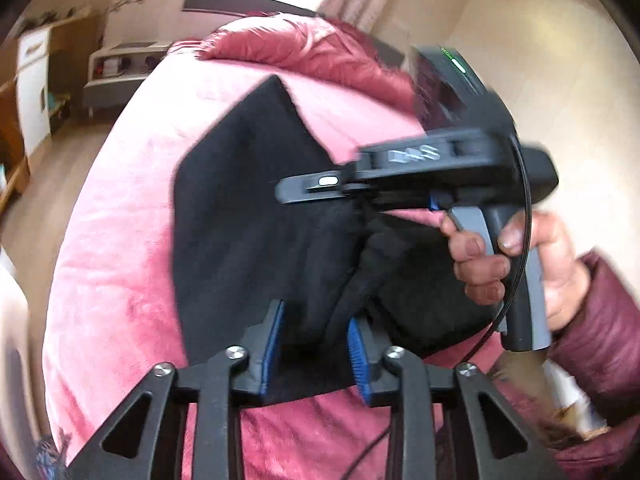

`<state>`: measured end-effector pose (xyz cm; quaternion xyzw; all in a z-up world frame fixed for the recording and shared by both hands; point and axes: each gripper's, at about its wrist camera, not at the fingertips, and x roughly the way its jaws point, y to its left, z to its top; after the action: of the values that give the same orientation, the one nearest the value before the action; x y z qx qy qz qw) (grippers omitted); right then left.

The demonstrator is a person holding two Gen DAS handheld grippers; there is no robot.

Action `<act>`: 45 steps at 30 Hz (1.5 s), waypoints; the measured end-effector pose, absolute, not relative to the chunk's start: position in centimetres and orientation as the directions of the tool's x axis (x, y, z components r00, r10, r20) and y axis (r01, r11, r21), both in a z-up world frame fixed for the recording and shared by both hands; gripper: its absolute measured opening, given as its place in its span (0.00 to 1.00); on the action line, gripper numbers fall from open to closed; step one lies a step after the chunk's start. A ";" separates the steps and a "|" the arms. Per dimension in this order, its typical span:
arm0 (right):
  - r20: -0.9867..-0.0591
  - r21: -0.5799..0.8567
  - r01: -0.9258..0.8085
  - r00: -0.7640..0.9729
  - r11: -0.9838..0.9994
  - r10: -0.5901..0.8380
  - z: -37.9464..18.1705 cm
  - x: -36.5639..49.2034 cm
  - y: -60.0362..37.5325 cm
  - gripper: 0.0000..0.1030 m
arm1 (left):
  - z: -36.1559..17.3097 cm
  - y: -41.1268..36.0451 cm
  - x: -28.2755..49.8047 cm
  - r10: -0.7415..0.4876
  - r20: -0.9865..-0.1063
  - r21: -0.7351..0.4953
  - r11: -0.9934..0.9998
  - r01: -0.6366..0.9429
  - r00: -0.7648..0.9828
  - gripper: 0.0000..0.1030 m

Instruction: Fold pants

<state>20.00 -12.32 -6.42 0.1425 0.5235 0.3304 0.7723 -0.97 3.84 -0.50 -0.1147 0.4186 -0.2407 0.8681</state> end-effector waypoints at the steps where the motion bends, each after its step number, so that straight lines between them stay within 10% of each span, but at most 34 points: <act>1: -0.699 0.575 -0.370 0.241 0.729 0.673 -5.6 19.7 -12.3 0.13 | -0.2 5.3 -1.0 -0.526 -0.654 -0.441 0.849 0.290 0.544 0.35; 10: -0.625 0.583 -0.389 0.347 0.714 0.699 -0.1 16.5 -15.7 0.01 | 0.8 12.3 -1.1 -0.493 -0.594 -0.564 0.819 0.108 0.636 0.34; 21: -0.759 0.467 -0.402 0.275 0.788 0.590 -4.2 13.9 -14.7 0.05 | -2.2 14.1 0.0 -0.394 -0.690 -0.525 0.850 -0.045 0.608 0.36; 26: -0.806 0.408 -0.512 0.187 0.756 0.562 -7.1 11.0 -10.3 0.56 | -4.7 17.2 0.9 -0.398 -0.705 -0.585 0.794 -0.164 0.587 0.36; 38: -0.804 0.380 -0.542 0.207 0.749 0.558 -5.6 12.5 -8.6 0.57 | -3.2 15.0 0.3 -0.303 -0.675 -0.483 0.871 -0.093 0.672 0.13; 45: -0.625 0.630 -0.515 0.107 0.581 0.773 -1.9 16.3 -9.4 0.92 | -0.1 7.9 0.6 -0.358 -0.599 -0.311 0.928 0.204 0.716 0.13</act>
<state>16.32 -9.36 -1.94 0.1282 0.5036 0.4393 0.7328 0.65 7.93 -0.05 -0.1121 0.3445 -0.1527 0.9195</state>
